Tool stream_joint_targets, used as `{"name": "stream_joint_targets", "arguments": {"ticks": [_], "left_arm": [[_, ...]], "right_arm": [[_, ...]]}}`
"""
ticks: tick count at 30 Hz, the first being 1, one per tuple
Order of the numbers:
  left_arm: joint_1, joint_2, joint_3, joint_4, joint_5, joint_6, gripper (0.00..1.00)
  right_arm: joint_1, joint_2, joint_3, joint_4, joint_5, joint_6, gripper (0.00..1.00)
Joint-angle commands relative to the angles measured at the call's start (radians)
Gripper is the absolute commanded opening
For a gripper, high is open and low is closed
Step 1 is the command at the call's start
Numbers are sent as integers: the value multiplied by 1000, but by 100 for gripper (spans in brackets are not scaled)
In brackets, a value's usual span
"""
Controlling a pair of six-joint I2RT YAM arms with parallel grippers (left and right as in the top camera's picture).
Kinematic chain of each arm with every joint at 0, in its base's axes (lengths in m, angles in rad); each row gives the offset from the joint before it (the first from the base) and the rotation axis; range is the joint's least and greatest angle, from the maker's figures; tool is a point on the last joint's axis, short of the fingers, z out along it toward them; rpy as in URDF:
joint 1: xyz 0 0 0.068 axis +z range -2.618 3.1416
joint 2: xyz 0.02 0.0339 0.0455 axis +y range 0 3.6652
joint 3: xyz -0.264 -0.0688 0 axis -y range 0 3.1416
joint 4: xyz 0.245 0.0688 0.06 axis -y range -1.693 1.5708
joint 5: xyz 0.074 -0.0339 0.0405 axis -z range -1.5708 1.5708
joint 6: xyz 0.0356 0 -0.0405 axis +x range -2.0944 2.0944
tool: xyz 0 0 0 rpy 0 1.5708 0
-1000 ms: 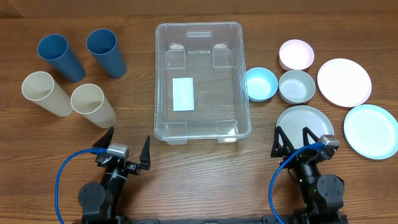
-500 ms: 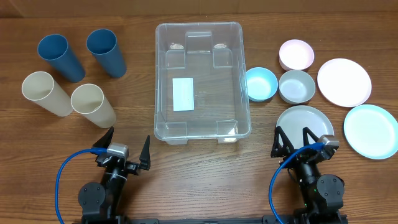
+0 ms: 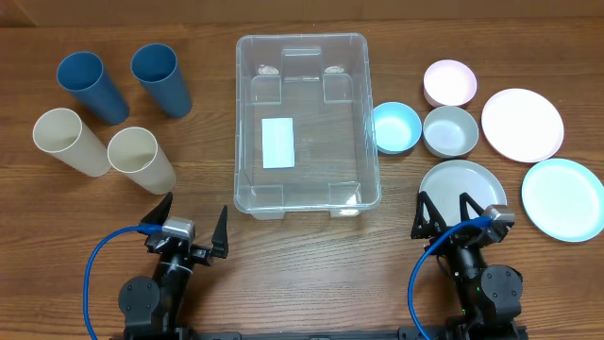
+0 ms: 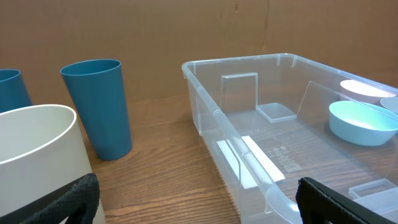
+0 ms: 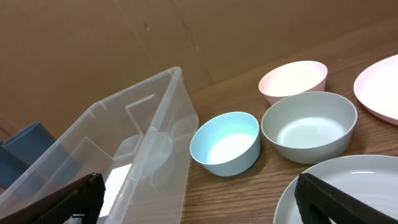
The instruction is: Pack container
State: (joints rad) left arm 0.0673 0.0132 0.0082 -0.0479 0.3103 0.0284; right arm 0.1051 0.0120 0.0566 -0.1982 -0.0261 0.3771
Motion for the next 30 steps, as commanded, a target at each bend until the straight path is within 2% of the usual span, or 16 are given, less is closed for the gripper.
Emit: {"name": "stream_joint_targets", "arguments": {"ticks": [1, 9, 13, 15, 17, 24, 27, 30], "left_arm": [[7, -8, -3, 0, -3, -13, 100], [7, -8, -3, 0, -3, -13, 100], [7, -8, -3, 0, -3, -13, 100], [7, -8, -3, 0, -3, -13, 100], [7, -8, -3, 0, -3, -13, 100], [7, -8, -3, 0, -3, -13, 100], [7, -8, -3, 0, -3, -13, 100], [7, -8, -3, 0, -3, -13, 100]], "right_arm": [[-3, -8, 0, 5, 2, -6, 100], [-3, -8, 10, 2, 24, -27, 100], [-3, 3, 120, -109, 26, -116, 100], [-3, 61, 255, -212, 55, -128, 100], [-3, 169, 417, -323, 69, -139, 100], [-3, 808, 1061, -863, 118, -138, 100], [-3, 1026, 1205, -990, 111, -138, 100], [-3, 1206, 1230, -1021, 62, -80, 100]]}}
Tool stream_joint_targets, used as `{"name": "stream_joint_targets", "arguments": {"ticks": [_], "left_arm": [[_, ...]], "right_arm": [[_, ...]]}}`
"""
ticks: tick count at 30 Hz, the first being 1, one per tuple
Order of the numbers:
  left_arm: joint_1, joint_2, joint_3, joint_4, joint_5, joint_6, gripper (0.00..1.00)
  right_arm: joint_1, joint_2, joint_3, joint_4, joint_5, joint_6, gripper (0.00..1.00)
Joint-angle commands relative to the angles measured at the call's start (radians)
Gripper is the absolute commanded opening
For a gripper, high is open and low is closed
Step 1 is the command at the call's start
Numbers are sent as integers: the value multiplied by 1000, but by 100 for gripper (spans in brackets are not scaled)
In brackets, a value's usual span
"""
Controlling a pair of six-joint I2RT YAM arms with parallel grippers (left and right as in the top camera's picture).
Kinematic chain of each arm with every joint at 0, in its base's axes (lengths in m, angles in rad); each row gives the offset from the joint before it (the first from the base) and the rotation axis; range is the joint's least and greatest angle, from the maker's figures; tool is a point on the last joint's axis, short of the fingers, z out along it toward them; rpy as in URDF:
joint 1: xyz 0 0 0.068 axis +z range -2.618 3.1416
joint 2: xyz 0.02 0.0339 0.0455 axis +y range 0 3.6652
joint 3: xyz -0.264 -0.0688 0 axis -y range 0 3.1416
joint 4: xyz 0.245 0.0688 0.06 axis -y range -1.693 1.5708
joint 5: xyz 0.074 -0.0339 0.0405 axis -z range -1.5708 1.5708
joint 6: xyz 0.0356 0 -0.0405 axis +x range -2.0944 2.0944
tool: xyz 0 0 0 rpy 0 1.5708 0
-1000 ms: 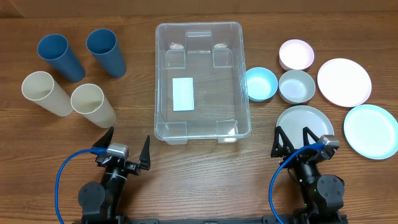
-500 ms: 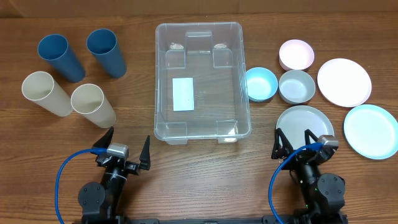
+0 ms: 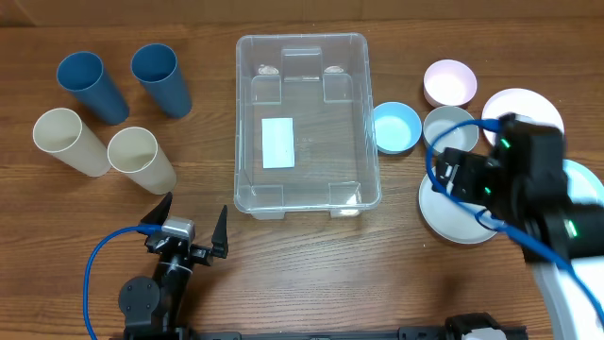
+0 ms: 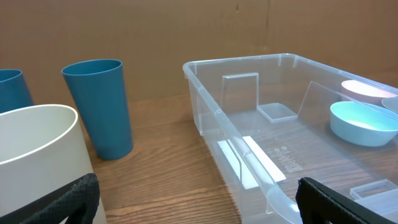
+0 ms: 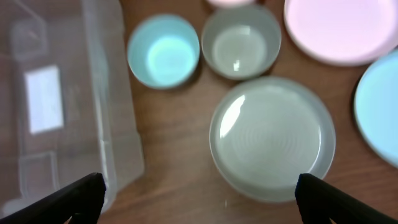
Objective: Pack container
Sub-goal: 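Move right gripper to the grey plate and grip its rim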
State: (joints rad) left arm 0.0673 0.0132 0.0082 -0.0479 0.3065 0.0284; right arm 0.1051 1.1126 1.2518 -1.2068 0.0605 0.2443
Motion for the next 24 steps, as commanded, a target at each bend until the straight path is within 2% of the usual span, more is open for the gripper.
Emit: {"name": "stream_joint_targets", "arguments": {"ticks": [1, 6, 13, 15, 19, 24], "left_arm": [[7, -8, -3, 0, 0, -13, 100], [7, -8, -3, 0, 0, -13, 100], [7, -8, -3, 0, 0, -13, 100], [7, -8, -3, 0, 0, -13, 100], [7, -8, -3, 0, 0, -13, 100], [7, -8, -3, 0, 0, -13, 100]], "right_arm": [[-7, 140, 35, -13, -25, 86, 100], [-111, 190, 31, -4, -26, 278, 100], [-333, 190, -5, -88, -29, 308, 100], [-380, 190, -51, -73, -29, 356, 98], [-450, 190, -216, 37, -28, 481, 88], [-483, 190, -422, 194, -28, 567, 88]]}}
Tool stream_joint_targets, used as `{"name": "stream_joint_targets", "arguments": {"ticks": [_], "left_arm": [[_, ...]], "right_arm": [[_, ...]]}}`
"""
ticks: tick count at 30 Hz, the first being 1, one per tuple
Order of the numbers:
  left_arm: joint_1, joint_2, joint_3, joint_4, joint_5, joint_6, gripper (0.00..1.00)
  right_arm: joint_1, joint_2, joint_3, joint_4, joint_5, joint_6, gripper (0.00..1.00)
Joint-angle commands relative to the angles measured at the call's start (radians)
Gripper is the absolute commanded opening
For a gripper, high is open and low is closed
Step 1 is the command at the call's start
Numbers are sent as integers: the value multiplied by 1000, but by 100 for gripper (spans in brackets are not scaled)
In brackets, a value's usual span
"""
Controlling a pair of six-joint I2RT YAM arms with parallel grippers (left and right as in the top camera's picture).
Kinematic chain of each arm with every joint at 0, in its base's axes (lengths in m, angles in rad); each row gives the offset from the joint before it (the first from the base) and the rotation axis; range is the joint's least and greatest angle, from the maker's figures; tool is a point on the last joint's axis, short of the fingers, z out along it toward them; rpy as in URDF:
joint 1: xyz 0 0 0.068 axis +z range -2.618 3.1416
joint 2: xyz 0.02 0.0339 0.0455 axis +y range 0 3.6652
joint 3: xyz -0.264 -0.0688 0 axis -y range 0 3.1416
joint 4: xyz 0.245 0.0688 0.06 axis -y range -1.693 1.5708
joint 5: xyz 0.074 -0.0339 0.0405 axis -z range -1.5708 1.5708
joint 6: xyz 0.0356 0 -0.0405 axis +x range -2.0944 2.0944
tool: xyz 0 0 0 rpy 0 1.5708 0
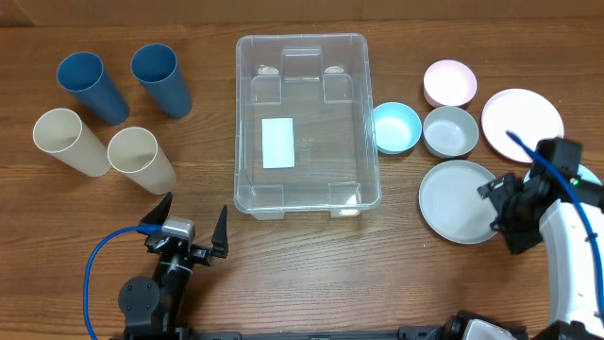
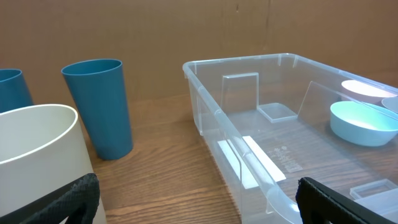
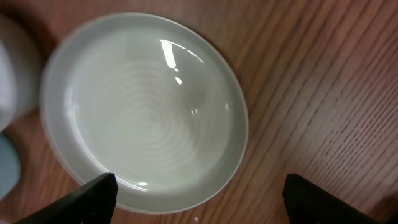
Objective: Pack container
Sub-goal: 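Move right gripper to the grey plate and grip its rim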
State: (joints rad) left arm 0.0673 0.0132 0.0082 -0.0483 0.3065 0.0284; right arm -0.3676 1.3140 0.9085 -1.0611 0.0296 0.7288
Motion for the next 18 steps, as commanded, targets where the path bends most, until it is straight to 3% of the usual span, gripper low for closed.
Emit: {"name": "stream_joint_targets", "arguments": {"ticks": [1, 14, 16, 18], "left_arm": [[7, -8, -3, 0, 0, -13, 100], [7, -8, -3, 0, 0, -13, 100], [7, -8, -3, 0, 0, -13, 100], [7, -8, -3, 0, 0, -13, 100]], "right_arm": [[-11, -11, -108, 74, 2, 89, 88], [-11, -11, -328, 283, 22, 91, 81], [-11, -11, -345, 300, 22, 91, 75], [-11, -11, -348, 305, 21, 91, 63]]}}
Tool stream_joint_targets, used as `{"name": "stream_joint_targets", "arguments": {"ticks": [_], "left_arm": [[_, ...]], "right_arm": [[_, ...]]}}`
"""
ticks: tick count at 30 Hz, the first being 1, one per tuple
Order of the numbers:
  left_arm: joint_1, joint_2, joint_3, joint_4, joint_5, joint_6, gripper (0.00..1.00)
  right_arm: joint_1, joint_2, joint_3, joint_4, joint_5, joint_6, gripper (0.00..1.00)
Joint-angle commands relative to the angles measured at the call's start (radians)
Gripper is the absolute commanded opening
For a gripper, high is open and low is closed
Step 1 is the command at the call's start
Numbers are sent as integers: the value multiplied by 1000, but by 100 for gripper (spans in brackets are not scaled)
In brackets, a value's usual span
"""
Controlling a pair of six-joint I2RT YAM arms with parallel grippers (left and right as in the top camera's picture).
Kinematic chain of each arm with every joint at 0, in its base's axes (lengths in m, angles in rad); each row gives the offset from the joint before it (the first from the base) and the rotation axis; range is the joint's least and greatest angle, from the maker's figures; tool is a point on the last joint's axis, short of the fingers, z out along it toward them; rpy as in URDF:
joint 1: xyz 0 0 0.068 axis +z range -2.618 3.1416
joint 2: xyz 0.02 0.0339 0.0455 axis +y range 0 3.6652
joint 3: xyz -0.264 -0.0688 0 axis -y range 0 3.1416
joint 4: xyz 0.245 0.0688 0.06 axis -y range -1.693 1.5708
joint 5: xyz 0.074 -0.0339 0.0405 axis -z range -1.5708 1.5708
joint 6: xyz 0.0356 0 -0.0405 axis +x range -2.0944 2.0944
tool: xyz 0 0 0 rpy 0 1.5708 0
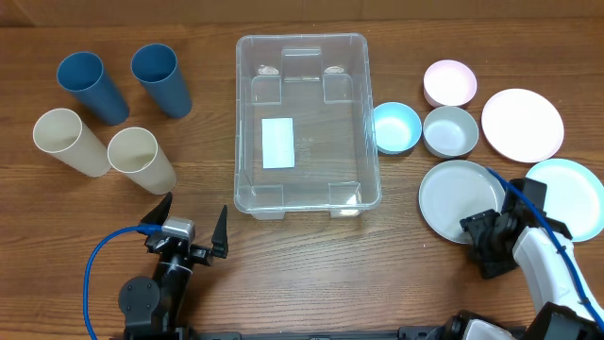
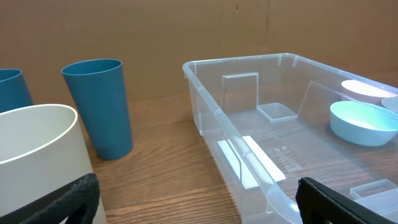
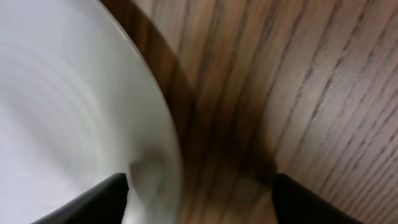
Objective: Pack container
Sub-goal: 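Move right gripper to the grey plate and grip its rim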
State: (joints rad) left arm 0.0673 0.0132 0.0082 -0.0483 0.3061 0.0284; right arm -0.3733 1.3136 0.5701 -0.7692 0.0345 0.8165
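Observation:
The clear plastic container (image 1: 307,121) stands empty in the middle of the table. My right gripper (image 1: 483,238) is open and low at the near right rim of the grey plate (image 1: 458,200); in the right wrist view the plate's rim (image 3: 163,143) runs down between the two fingers, blurred. My left gripper (image 1: 192,229) rests open at the front left, nothing between its fingers, with the container's near corner (image 2: 273,193) ahead of it.
Two blue cups (image 1: 160,77) and two cream cups (image 1: 142,159) stand left of the container. On the right are a light blue bowl (image 1: 396,127), a grey bowl (image 1: 449,130), a pink bowl (image 1: 449,81), a pink plate (image 1: 522,124) and a light blue plate (image 1: 571,194).
My right gripper has dropped lower and moved a little left to the grey plate's near right rim, which now fills its view. The left arm has not moved.
Both grippers rested open at the table's front edge. Then my right arm was raised over the grey plate and bowls, looking down. After that it hovered at the plate's right side, and now it is low with the rim between its open fingers.

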Motion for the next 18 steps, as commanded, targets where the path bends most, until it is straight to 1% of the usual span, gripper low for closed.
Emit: {"name": "stream_joint_targets", "arguments": {"ticks": [1, 2, 3, 5, 9, 10, 18], "left_arm": [[7, -8, -3, 0, 1, -13, 100], [7, -8, -3, 0, 0, -13, 100], [7, -8, -3, 0, 0, -13, 100], [7, -8, -3, 0, 0, -13, 100], [7, -8, -3, 0, 0, -13, 100], [7, -8, -3, 0, 0, -13, 100], [7, -8, -3, 0, 0, -13, 100]], "right_arm": [[-5, -11, -10, 17, 16, 3, 56], [-5, -11, -10, 20, 16, 3, 48], [-5, -11, -10, 22, 16, 3, 36], [-5, -11, -10, 28, 16, 3, 22], [-5, -11, -10, 33, 17, 2, 10], [-5, -11, -10, 33, 18, 2, 4], [-5, -11, 7, 26, 31, -30, 4]]}}
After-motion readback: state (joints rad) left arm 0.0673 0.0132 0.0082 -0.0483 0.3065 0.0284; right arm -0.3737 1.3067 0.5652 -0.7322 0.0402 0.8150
